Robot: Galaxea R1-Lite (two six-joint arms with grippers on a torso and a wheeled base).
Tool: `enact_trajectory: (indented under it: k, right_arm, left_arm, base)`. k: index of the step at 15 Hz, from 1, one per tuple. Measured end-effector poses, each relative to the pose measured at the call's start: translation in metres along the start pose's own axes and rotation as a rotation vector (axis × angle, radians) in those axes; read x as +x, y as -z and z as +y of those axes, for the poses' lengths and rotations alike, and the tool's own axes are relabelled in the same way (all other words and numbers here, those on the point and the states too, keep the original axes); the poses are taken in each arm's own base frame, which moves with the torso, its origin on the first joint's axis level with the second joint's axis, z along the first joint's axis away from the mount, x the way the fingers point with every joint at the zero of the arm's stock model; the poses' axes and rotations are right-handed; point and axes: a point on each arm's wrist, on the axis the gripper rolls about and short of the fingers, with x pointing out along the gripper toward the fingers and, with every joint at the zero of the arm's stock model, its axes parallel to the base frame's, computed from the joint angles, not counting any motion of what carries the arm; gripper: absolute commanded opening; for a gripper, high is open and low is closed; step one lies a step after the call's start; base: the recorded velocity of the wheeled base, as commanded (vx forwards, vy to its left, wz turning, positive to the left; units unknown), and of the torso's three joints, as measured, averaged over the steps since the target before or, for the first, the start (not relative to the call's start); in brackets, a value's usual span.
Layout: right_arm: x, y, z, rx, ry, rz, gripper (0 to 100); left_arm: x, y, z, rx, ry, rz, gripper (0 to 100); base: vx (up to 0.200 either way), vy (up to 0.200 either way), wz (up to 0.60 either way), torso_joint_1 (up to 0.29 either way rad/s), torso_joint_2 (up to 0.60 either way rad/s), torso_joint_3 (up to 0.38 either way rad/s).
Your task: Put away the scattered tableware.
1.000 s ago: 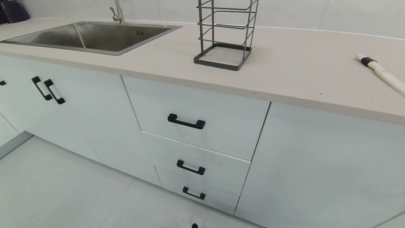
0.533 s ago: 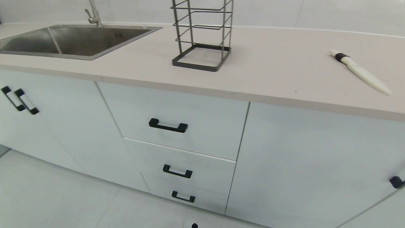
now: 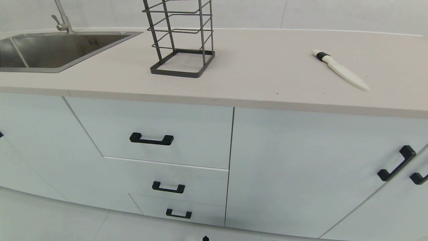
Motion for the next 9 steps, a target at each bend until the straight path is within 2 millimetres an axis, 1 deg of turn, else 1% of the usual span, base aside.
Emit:
enact_trajectory:
  k: [4, 5, 7, 9]
  right_arm:
    - [0.0000, 0.0001, 0.0000, -0.001, 0.001, 0.001, 100]
    - [0.0000, 0.0001, 0.0000, -0.001, 0.000, 0.001, 100]
    - [0.0000, 0.0000, 0.0000, -0.002, 0.001, 0.000, 100]
    - [0.0000, 0.0001, 0.0000, -0.001, 0.001, 0.001, 100]
  left_arm:
    - [0.0001, 0.0004, 0.0000, 0.004, 0.001, 0.001, 100]
    - [0.0001, 0.0005, 0.0001, 0.007, 0.001, 0.002, 100]
    - [0.0001, 0.0003, 0.0000, 0.017, 0.001, 0.000, 100]
    - [0.0002, 0.0007, 0.0002, 0.017, -0.004, 0.002, 100]
  base:
    - [0.000, 0.000, 0.00, 0.000, 0.00, 0.000]
    - [0.000, 0.000, 0.00, 0.105, -0.17, -0.022]
    - [0.000, 0.000, 0.00, 0.193, -0.09, -0.056]
    - [0.000, 0.000, 0.00, 0.249, -0.08, -0.156]
